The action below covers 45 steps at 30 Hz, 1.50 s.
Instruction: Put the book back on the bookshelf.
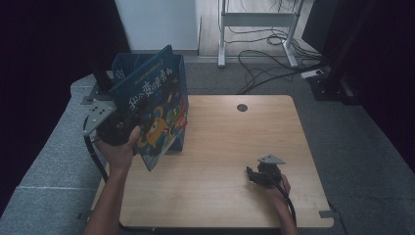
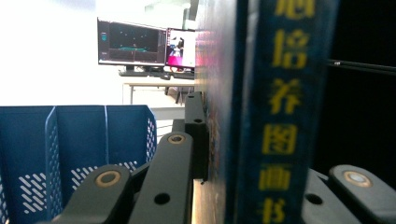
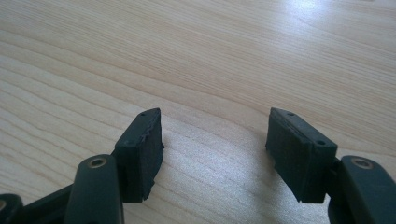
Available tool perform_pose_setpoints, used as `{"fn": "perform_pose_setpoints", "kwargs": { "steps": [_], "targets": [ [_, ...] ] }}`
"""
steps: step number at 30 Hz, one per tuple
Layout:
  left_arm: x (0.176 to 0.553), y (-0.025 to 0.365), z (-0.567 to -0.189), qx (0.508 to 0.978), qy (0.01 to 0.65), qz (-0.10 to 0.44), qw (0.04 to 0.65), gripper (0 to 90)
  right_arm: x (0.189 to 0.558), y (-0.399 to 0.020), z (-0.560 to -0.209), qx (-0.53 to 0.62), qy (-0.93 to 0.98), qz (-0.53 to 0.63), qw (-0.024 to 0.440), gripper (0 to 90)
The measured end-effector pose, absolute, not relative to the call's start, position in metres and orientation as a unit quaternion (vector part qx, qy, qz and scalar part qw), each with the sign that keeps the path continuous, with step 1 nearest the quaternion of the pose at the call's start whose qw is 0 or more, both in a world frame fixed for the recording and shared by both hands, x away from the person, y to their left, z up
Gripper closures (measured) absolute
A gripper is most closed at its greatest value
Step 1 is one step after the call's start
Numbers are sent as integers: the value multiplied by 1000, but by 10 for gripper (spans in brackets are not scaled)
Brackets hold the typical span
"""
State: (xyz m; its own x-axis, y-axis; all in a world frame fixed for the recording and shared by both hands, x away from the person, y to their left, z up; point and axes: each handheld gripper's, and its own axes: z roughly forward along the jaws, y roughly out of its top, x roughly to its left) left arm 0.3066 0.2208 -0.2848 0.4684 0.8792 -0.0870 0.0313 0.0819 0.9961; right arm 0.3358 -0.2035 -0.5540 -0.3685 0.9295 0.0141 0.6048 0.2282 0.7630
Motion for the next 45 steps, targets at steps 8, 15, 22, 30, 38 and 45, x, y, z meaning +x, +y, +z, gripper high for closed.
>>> {"fn": "perform_pose_setpoints", "kwargs": {
  "steps": [8,15,22,30,38,45],
  "targets": [
    [311,223,-286,586,393,347,619,828,336,-203,-554,512,749,351,231,354],
    [316,225,-291,574,407,355,616,828,336,-203,-554,512,749,351,231,353],
    [320,231,-291,560,418,367,613,828,336,-203,-554,512,749,351,231,354],
    [324,228,-290,557,420,368,614,828,336,-203,-554,513,749,351,231,354],
    [334,220,-286,539,432,378,616,828,336,-203,-554,512,749,351,231,353],
    [344,215,-286,538,437,395,602,829,336,-203,-554,512,749,351,231,354]
  ]
}}
